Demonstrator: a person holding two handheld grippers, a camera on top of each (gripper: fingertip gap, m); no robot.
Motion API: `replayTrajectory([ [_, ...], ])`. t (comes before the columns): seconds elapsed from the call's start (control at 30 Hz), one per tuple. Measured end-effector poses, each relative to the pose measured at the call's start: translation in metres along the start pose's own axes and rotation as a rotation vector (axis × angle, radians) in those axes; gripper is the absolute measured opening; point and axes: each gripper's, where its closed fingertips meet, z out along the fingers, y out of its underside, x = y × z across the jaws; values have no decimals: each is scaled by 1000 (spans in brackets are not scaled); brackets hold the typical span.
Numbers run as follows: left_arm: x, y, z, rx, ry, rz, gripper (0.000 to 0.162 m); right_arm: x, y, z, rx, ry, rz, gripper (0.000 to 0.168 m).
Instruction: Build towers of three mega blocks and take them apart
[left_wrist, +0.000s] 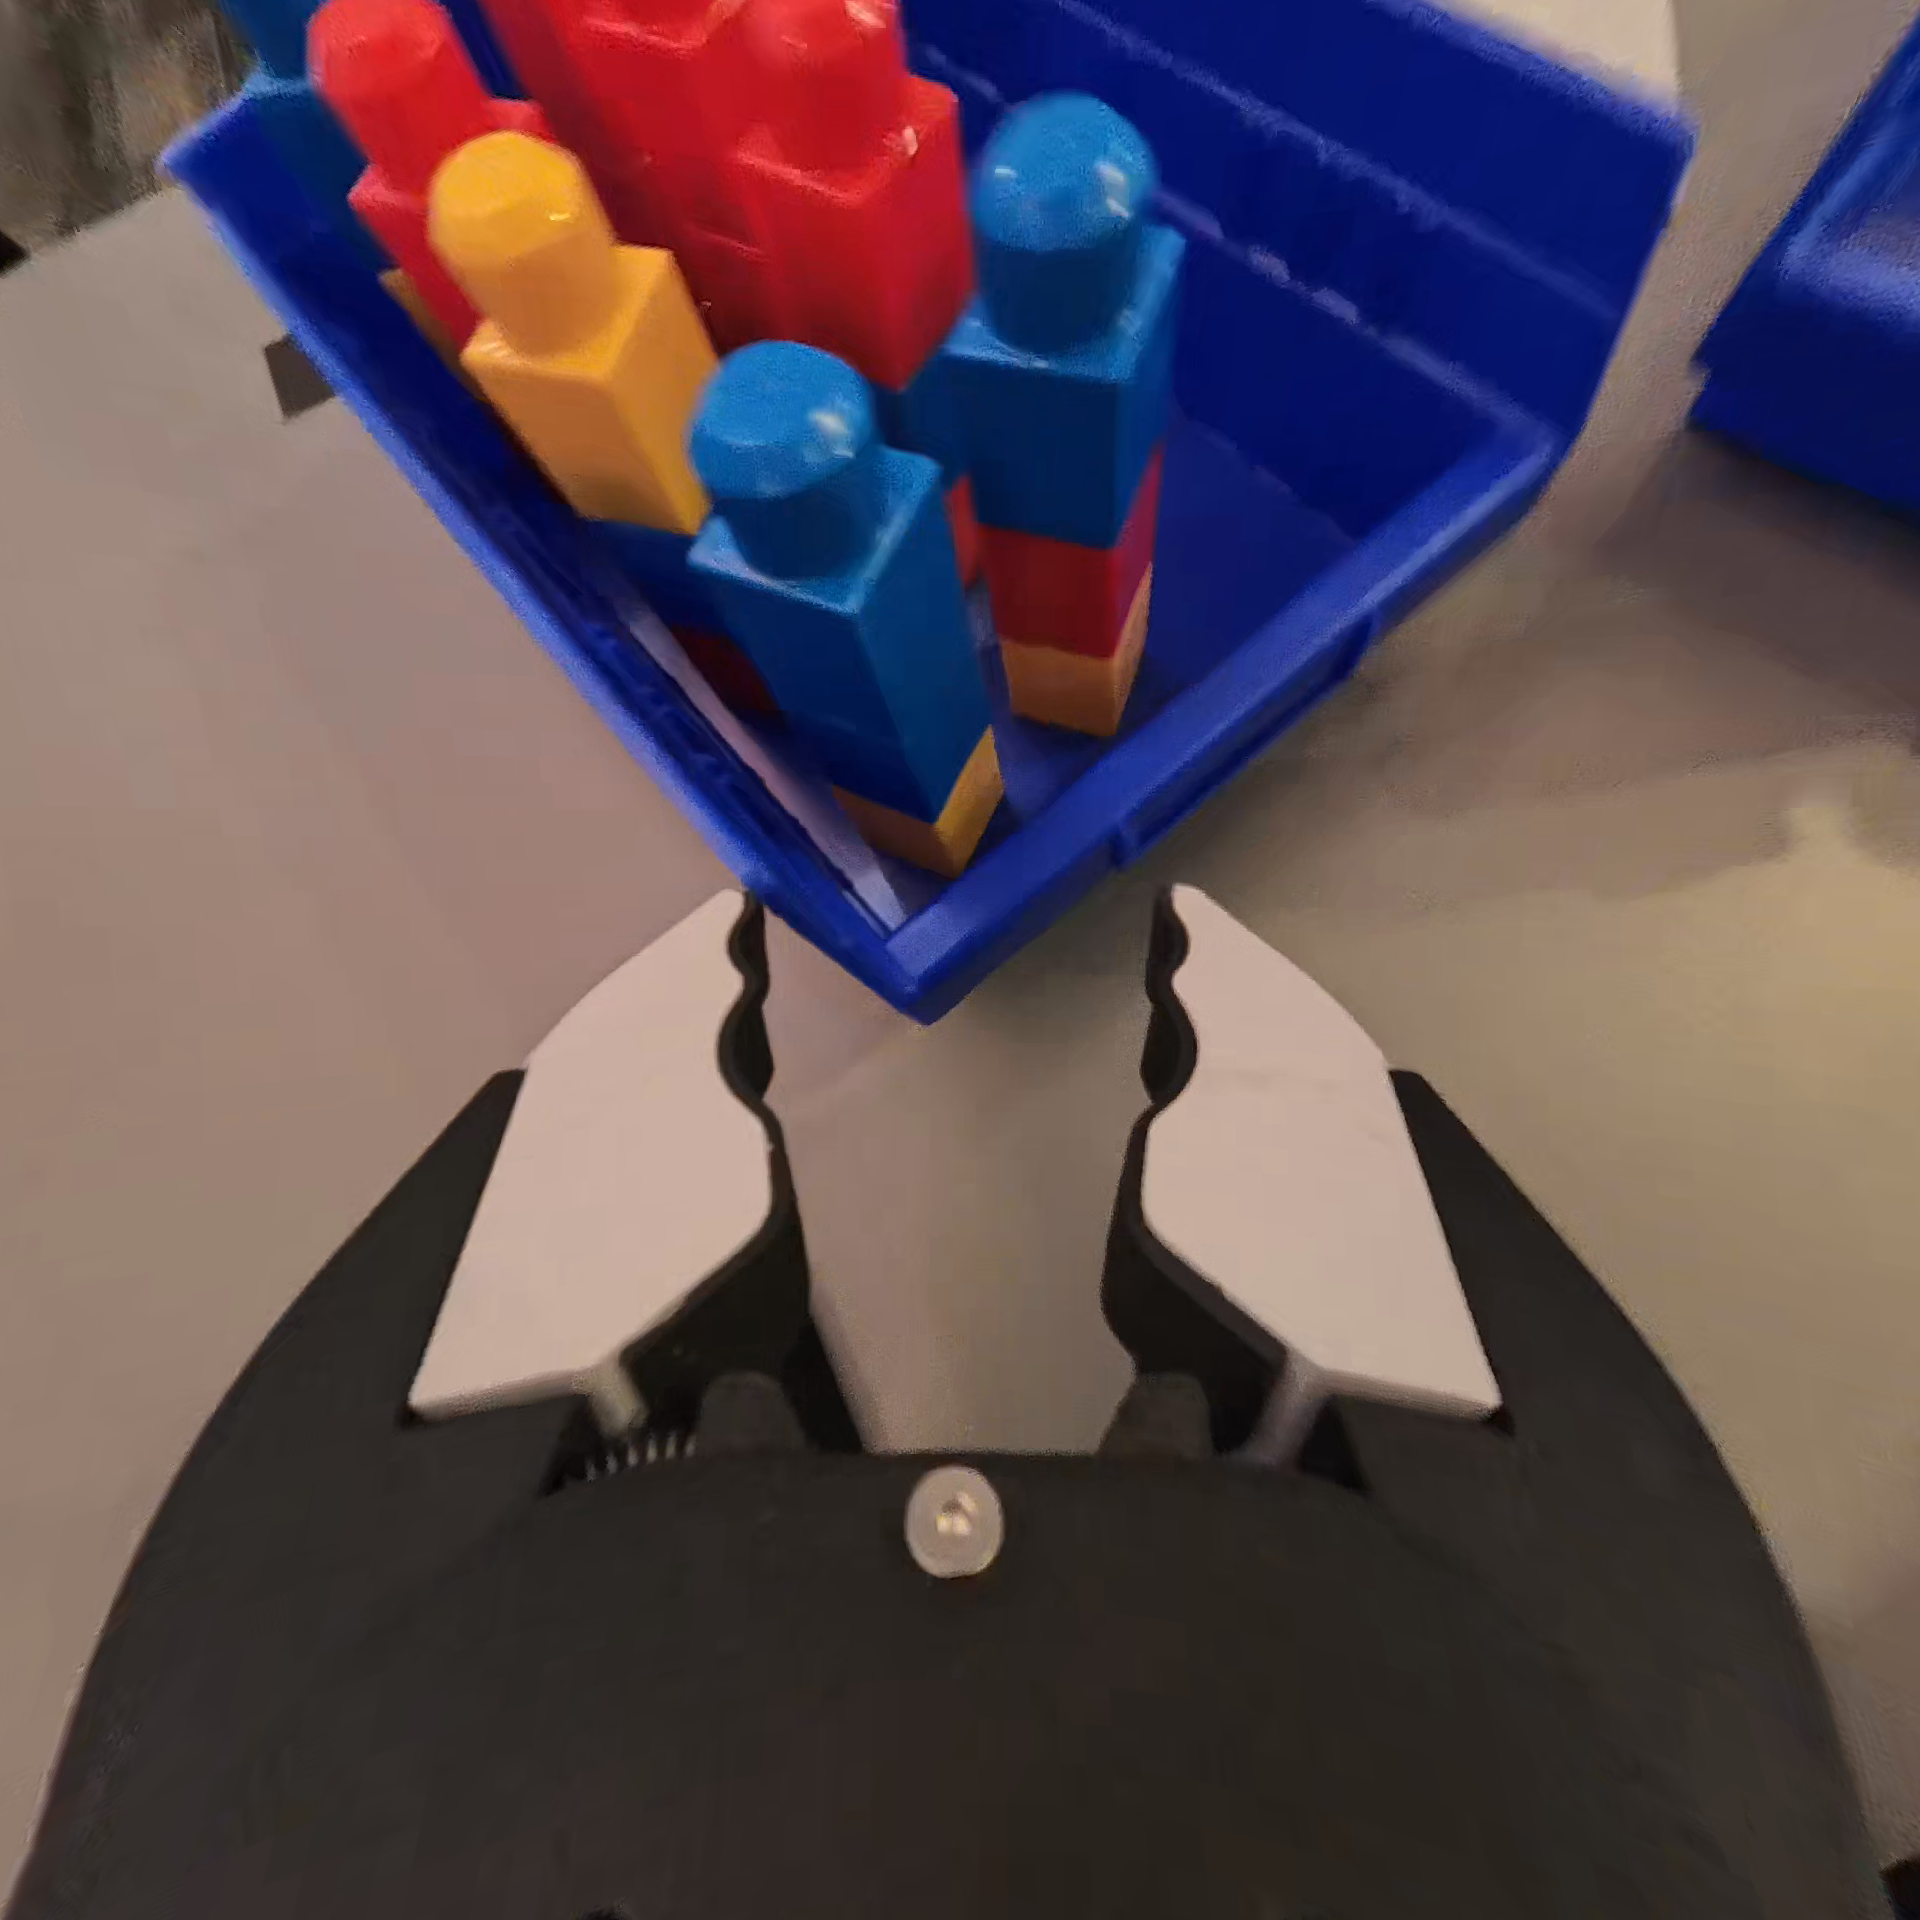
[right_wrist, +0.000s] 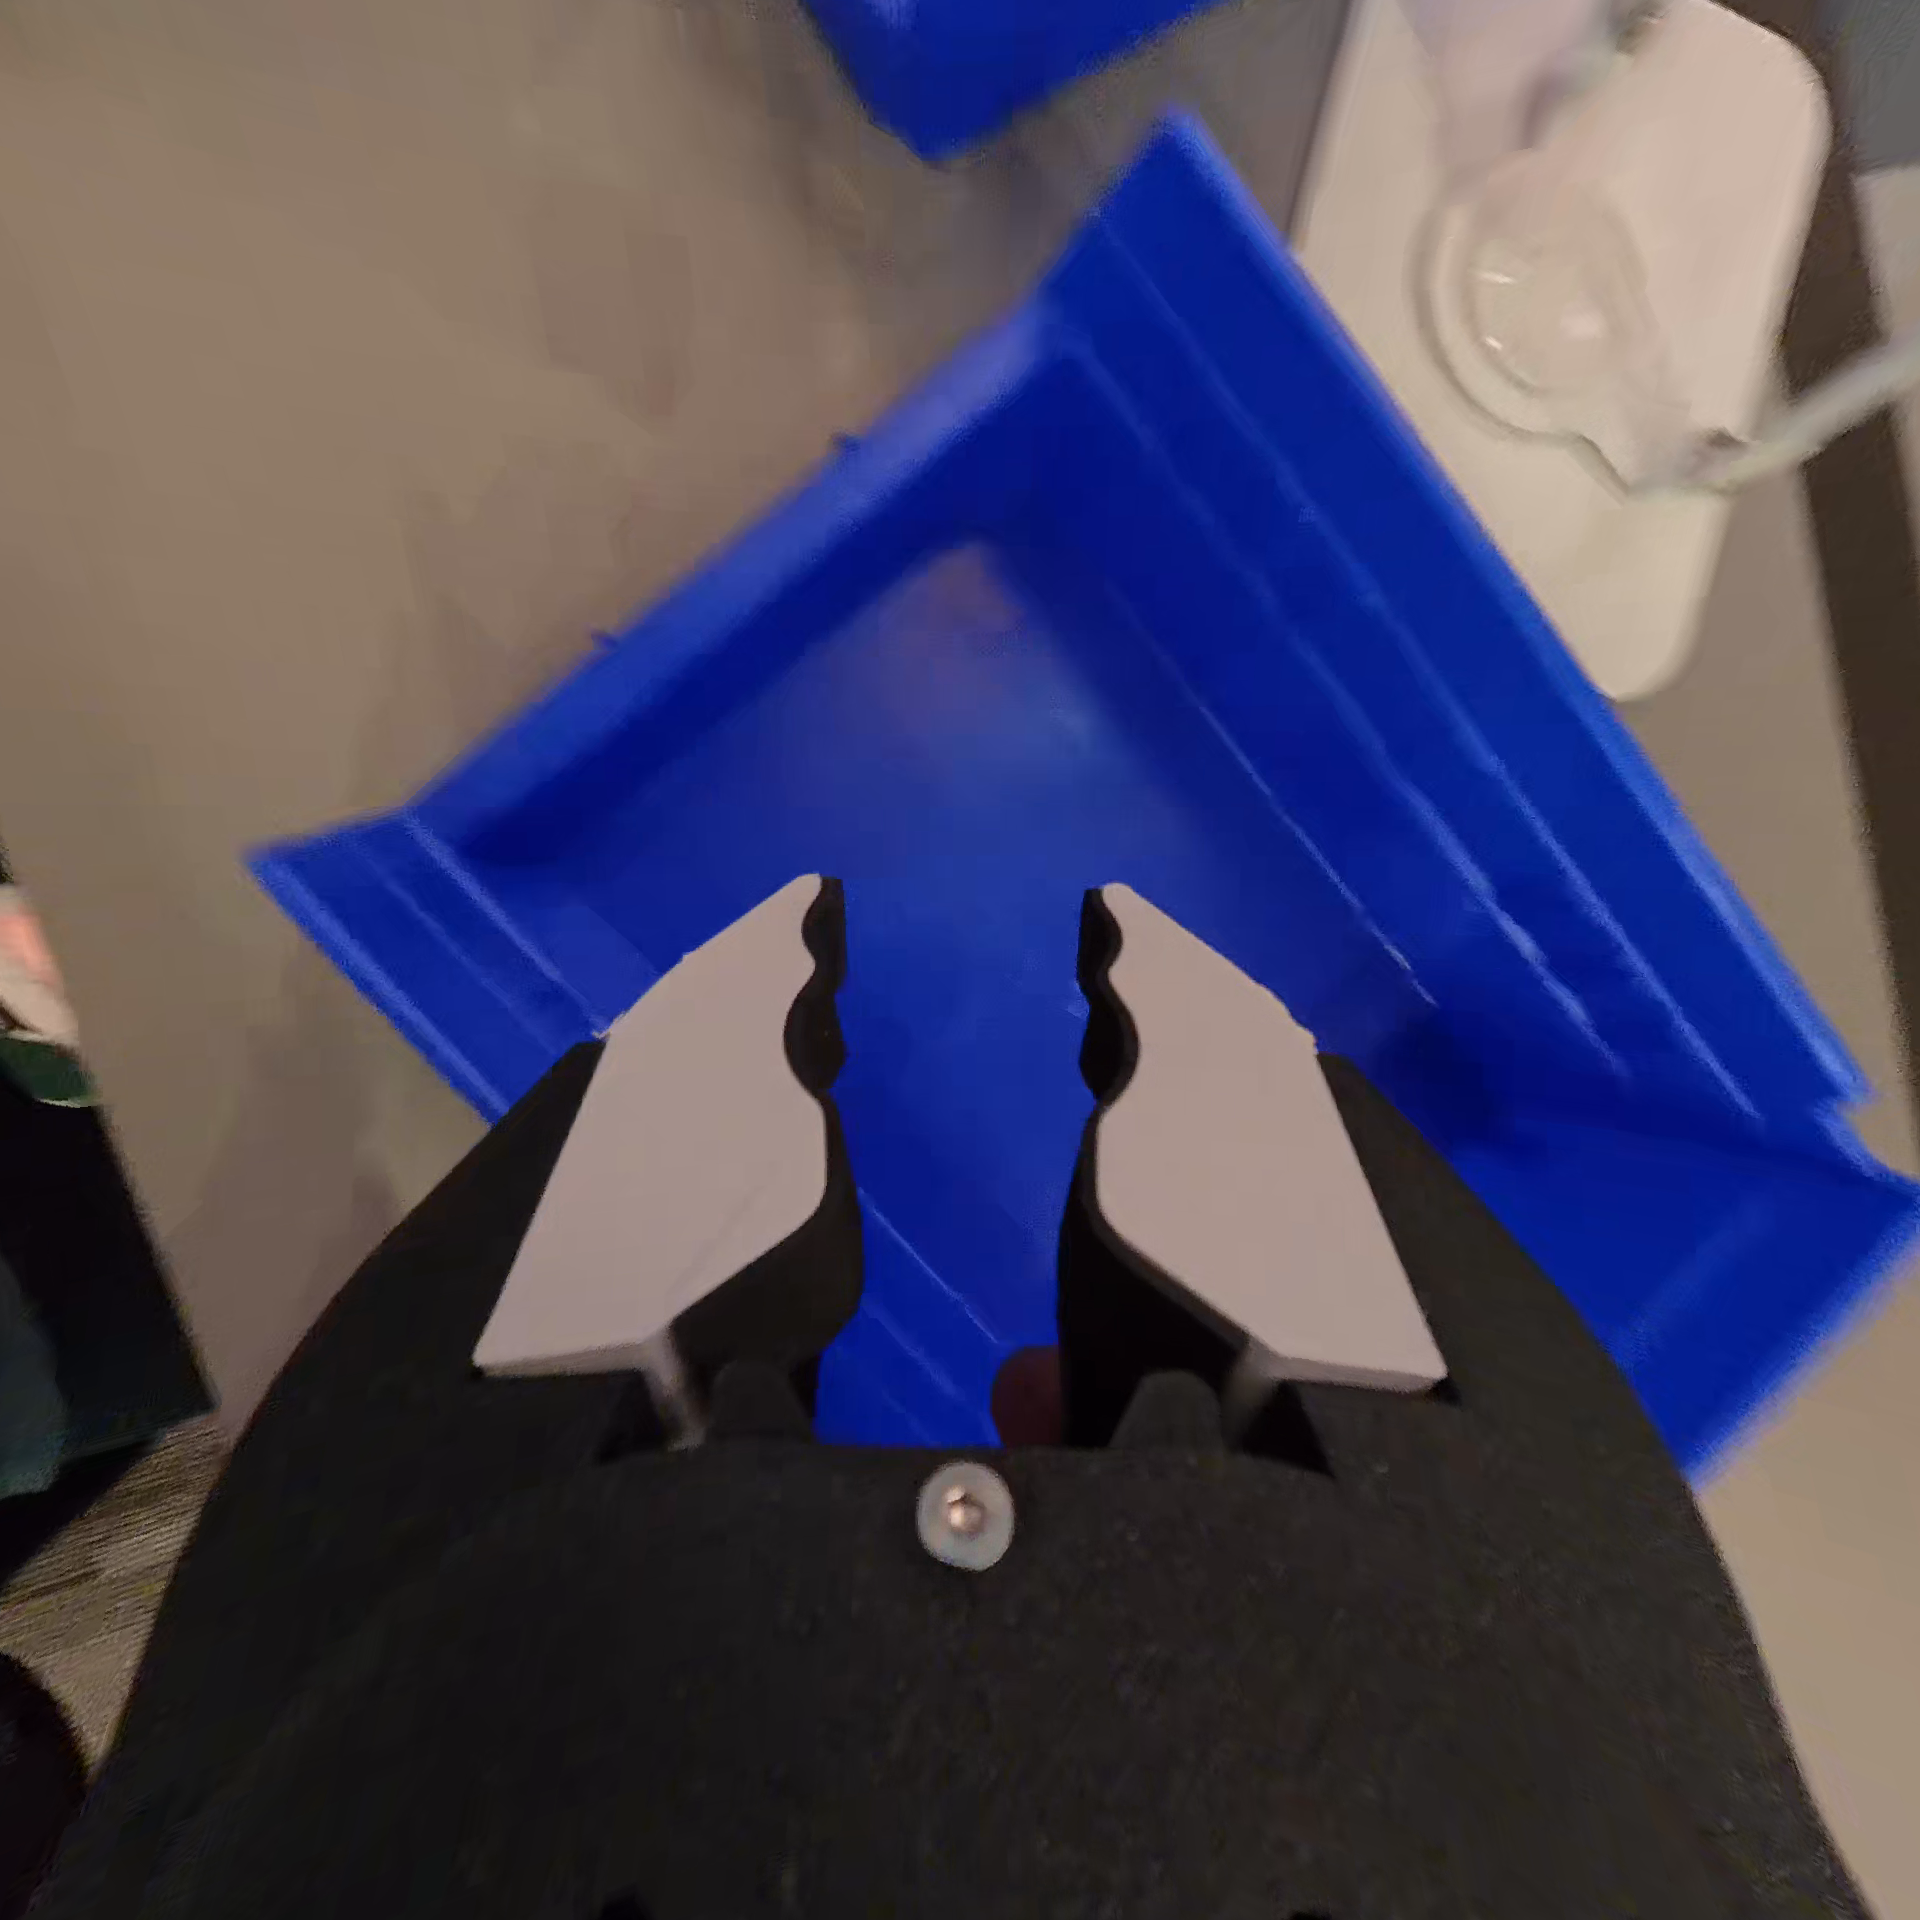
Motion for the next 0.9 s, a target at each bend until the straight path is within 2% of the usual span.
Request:
replayTrajectory([
  [0.03, 7, 1, 2, -31, -22, 78, 69, -15, -10, 7, 10, -44, 4, 44],
  [0.07, 11, 1, 2, -52, -62, 146, 62, -28, -19, 14, 14, -82, 3, 44],
  [0.13, 12, -8, -3, -25, -135, 184, 61, -41, -30, 30, -11, -101, -10, 44],
  [0.2, 13, -10, -6, -32, -114, 142, 68, -51, -38, 42, -32, -123, -6, 44],
  [0.3, 17, -10, -10, -17, -84, 89, 70, -61, -49, 53, -29, -123, 6, 43],
  [0.43, 47, -23, -13, 25, -46, 191, 56, -69, -52, 69, -70, -116, -16, 41],
  [0.6, 89, -37, 14, 10, 66, 293, 58, -69, -49, 83, -116, -98, -24, 43],
  [0.77, 87, -35, 51, -61, 57, 355, 53, -64, -50, 85, -142, -52, -36, 42],
  [0.9, 79, -32, 65, -92, 15, 396, 47, -61, -50, 87, -149, -4, -52, 42],
])
